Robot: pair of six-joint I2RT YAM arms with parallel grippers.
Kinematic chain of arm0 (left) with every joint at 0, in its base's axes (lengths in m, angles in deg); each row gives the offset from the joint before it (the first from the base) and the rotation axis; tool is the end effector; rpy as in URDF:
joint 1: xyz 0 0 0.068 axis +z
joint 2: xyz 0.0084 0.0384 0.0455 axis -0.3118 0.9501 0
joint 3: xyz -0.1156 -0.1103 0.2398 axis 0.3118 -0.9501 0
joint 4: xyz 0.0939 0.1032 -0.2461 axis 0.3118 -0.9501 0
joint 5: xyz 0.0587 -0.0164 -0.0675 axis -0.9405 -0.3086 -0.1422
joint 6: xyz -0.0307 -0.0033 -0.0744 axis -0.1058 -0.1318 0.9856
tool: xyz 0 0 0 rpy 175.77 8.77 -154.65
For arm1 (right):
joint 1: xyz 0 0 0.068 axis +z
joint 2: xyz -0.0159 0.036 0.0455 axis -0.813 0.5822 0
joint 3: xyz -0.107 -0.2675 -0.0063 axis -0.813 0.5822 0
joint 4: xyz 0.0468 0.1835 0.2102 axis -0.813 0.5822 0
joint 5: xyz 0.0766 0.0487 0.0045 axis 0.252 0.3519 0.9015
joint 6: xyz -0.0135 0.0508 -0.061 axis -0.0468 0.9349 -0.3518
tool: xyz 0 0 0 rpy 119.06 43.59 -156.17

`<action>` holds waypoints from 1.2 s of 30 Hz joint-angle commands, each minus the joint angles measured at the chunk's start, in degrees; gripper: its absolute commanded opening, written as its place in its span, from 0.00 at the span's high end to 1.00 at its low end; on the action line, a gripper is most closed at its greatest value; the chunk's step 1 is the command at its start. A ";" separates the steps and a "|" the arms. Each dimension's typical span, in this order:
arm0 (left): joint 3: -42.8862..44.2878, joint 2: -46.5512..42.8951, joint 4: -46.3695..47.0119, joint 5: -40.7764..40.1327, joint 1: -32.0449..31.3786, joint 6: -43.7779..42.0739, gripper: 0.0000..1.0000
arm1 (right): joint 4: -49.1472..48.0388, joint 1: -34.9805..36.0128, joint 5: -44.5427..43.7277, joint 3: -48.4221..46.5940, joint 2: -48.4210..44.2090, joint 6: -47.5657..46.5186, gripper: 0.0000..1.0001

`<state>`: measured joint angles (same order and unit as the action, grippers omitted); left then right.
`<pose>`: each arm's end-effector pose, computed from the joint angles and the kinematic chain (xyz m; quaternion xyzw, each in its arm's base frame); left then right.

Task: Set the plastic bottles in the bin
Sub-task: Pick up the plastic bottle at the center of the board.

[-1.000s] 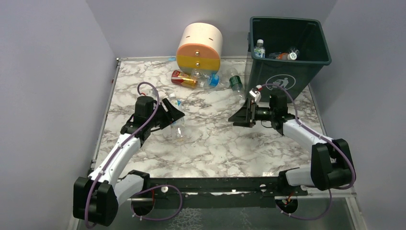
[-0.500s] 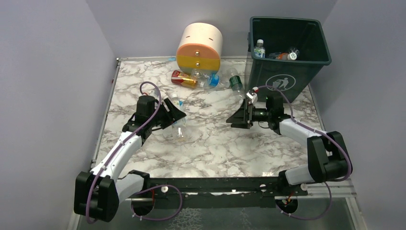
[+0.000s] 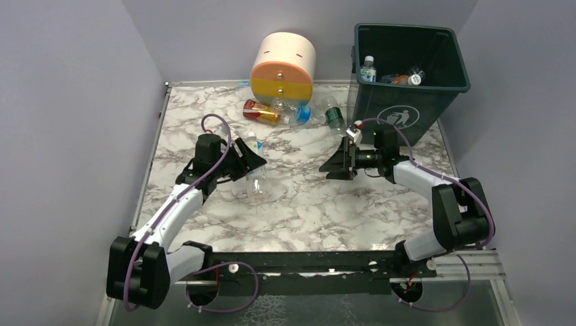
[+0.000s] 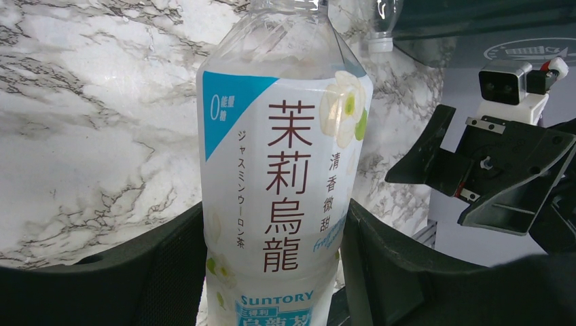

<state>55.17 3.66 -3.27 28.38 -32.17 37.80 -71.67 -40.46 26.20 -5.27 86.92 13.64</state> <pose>0.2598 -0.0929 0.2275 -0.1390 0.8574 -0.3814 0.3165 0.2949 0.1364 0.1863 -0.0525 0.7967 0.5857 0.1392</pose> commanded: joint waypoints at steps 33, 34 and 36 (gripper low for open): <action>0.39 0.21 15.70 7.93 -9.47 9.13 0.35 | -5.85 12.00 -6.80 5.20 -17.01 7.98 0.00; 0.30 0.05 16.39 6.99 -10.29 9.82 0.35 | -6.47 12.98 -7.62 4.77 -16.63 8.32 0.01; -0.21 -0.25 18.27 6.00 -11.54 11.56 0.35 | -7.00 14.86 -9.03 3.87 -15.54 8.39 0.00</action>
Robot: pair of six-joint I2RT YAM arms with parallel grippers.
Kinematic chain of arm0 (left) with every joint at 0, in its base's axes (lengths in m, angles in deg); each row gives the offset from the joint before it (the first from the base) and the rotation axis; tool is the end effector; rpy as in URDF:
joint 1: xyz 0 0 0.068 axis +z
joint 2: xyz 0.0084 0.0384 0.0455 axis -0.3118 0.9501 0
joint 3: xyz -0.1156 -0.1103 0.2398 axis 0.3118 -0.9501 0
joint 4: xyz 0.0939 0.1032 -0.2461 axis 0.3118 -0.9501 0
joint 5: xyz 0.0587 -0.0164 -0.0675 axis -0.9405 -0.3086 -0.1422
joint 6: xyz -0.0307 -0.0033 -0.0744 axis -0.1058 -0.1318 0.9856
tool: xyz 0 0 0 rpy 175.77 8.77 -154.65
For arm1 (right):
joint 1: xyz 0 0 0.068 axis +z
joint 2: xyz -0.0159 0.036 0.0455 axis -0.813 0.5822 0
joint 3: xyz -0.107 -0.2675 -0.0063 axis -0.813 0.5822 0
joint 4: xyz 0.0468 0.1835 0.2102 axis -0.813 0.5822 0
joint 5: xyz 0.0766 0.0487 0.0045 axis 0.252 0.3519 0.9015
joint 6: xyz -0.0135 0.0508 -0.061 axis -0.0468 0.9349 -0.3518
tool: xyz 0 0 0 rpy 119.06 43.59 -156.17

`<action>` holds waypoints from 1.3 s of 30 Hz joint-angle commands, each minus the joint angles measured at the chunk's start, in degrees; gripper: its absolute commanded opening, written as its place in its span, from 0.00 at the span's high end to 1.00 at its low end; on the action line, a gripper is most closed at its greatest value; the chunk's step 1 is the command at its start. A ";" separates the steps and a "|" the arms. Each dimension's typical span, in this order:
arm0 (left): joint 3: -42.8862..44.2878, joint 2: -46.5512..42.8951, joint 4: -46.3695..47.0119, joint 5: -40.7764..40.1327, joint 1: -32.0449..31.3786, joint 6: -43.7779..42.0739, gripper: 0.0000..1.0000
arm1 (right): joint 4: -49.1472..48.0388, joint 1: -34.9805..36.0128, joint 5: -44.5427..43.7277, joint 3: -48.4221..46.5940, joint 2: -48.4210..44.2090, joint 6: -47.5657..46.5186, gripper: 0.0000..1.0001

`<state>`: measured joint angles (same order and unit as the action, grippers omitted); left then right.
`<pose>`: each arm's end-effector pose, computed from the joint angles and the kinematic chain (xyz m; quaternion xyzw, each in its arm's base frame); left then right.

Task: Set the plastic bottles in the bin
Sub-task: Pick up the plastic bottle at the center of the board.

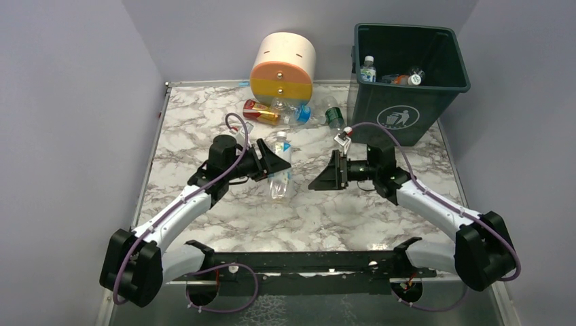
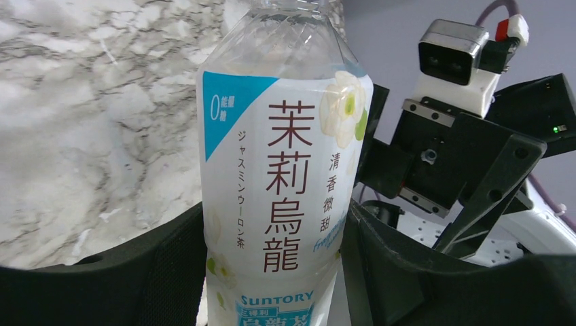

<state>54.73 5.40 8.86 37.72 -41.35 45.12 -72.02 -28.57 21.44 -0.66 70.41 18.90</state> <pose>0.2486 -0.1471 0.2443 -0.0537 0.8163 -0.5064 0.2728 0.2276 0.1750 0.2378 -0.1307 0.7686 0.6061 0.1576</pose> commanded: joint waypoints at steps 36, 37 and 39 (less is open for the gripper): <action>2.03 -1.50 11.89 -9.84 -10.71 11.31 0.34 | -25.23 14.97 -8.54 -3.64 9.41 12.28 0.00; 2.03 -1.50 11.91 -10.05 -10.79 11.34 0.34 | -25.46 15.15 -8.50 -3.70 9.67 12.45 0.00; 2.05 -1.45 11.89 -10.26 -10.92 11.31 0.34 | -25.98 15.64 -8.45 -3.79 10.09 12.66 0.01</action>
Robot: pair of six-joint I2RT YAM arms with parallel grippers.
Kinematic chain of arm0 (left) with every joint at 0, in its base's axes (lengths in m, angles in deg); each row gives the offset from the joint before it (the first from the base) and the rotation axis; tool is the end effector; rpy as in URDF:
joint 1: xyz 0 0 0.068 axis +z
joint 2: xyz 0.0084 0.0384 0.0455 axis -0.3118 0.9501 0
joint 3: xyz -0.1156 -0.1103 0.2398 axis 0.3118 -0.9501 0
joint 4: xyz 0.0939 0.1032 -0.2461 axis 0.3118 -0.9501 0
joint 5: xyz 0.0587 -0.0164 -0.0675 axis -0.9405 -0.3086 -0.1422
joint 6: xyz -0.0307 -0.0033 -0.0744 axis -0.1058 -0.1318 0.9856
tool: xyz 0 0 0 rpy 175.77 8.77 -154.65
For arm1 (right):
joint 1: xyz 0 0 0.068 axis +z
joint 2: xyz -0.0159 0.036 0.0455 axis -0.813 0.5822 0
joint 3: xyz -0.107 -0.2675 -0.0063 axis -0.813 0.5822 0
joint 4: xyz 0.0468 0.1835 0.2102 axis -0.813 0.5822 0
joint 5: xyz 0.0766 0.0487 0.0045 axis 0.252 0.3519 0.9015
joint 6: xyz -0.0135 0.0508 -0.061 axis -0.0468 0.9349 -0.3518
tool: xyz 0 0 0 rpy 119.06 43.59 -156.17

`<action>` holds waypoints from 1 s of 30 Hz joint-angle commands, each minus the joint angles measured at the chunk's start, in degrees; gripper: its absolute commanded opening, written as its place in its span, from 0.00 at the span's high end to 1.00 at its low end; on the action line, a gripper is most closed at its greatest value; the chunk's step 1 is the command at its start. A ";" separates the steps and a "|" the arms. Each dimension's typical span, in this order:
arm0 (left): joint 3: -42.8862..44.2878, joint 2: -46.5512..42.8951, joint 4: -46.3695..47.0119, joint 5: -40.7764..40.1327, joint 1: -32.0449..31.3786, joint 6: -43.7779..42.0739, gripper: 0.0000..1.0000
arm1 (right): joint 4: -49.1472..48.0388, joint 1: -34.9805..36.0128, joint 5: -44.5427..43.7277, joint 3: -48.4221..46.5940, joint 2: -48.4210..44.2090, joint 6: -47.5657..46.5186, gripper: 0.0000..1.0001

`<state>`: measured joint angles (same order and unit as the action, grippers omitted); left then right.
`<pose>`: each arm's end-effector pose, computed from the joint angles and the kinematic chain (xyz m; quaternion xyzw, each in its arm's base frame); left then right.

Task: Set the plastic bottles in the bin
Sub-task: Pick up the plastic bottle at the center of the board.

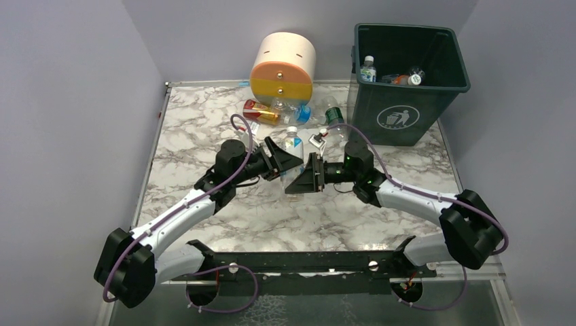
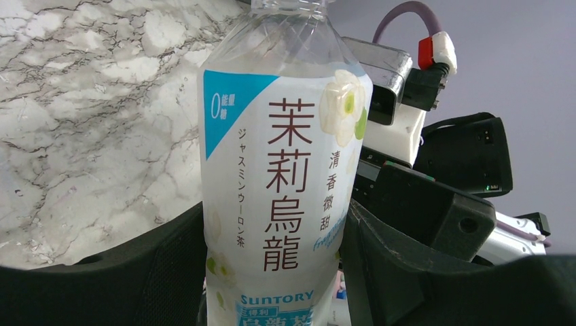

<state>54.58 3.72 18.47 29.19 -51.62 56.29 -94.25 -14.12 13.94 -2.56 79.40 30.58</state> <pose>0.2294 -0.1853 0.2712 -0.0721 0.7705 -0.5653 0.2855 0.2137 0.2505 0.2463 -0.1683 0.7198 0.6561 0.1519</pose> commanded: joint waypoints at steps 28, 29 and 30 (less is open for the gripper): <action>1.75 -0.38 2.21 -2.95 -1.27 0.06 0.34 | -7.30 2.53 -2.46 2.62 0.89 2.82 0.28; 1.75 -0.45 2.15 -2.97 -1.31 -0.02 0.34 | -7.31 2.49 -2.60 2.72 0.89 2.86 0.29; 1.75 -0.59 2.17 -2.93 -1.28 -0.02 0.34 | -7.30 2.53 -2.62 2.74 0.97 2.91 0.29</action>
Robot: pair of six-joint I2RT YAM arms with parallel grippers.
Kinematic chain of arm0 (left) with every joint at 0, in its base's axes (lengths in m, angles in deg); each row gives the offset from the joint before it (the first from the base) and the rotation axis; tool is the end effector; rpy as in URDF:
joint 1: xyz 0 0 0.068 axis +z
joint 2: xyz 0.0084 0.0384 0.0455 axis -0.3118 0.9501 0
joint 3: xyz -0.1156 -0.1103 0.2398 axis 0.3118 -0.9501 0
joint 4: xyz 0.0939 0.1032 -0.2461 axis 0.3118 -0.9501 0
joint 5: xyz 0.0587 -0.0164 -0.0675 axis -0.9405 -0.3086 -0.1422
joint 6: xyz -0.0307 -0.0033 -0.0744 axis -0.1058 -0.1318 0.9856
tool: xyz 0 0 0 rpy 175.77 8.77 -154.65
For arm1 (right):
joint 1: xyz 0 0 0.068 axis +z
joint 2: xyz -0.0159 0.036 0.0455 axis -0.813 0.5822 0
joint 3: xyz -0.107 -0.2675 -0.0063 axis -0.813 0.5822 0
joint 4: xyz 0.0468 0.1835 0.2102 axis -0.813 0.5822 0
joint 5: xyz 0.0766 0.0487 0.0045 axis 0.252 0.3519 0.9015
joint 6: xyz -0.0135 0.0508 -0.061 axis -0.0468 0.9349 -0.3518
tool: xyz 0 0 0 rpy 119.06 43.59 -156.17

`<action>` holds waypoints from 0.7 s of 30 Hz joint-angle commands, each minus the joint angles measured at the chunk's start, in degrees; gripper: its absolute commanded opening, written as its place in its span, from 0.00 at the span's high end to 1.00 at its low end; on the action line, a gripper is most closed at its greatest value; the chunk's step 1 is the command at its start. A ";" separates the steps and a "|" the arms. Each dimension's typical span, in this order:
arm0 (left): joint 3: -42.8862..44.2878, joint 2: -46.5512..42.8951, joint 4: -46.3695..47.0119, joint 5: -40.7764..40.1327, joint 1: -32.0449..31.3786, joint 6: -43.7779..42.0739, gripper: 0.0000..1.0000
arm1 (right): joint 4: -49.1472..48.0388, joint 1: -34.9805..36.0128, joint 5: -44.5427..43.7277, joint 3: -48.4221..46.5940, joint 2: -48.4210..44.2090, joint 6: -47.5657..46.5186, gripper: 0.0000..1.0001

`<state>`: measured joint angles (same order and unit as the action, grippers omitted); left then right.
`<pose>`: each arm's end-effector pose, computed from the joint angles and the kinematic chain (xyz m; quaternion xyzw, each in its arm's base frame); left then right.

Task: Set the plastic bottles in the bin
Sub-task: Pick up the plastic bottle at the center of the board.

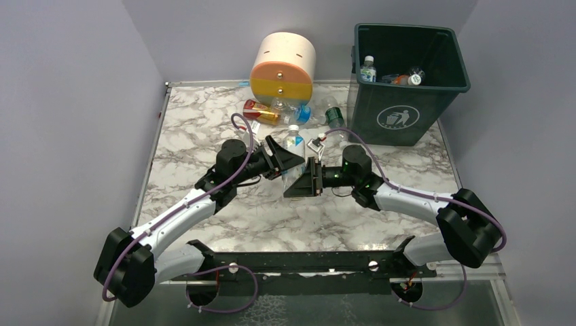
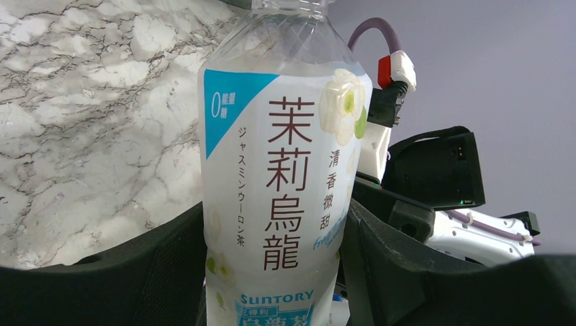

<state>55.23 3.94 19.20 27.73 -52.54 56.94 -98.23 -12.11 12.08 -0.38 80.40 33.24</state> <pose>0.2295 -0.1892 0.2763 -0.0752 0.7649 -0.5691 0.2921 0.2054 0.2564 0.2353 -0.1566 0.7204 0.6608 0.1410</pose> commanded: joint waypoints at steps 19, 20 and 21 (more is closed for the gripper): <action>1.22 -2.73 0.13 -0.60 -0.52 -3.31 0.01 | -4.24 0.69 -1.03 0.76 0.25 0.82 0.39; 1.12 -3.00 0.19 -0.48 -0.52 -3.41 0.01 | -4.24 0.70 -1.03 0.81 0.29 0.81 0.39; 1.09 -3.09 0.17 -0.47 -0.52 -3.59 0.01 | -4.28 0.70 -1.03 0.87 0.19 0.81 0.39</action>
<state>55.23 2.69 19.06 27.71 -52.80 55.17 -99.47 -11.96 11.98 -0.29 80.43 34.14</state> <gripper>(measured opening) 0.989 0.668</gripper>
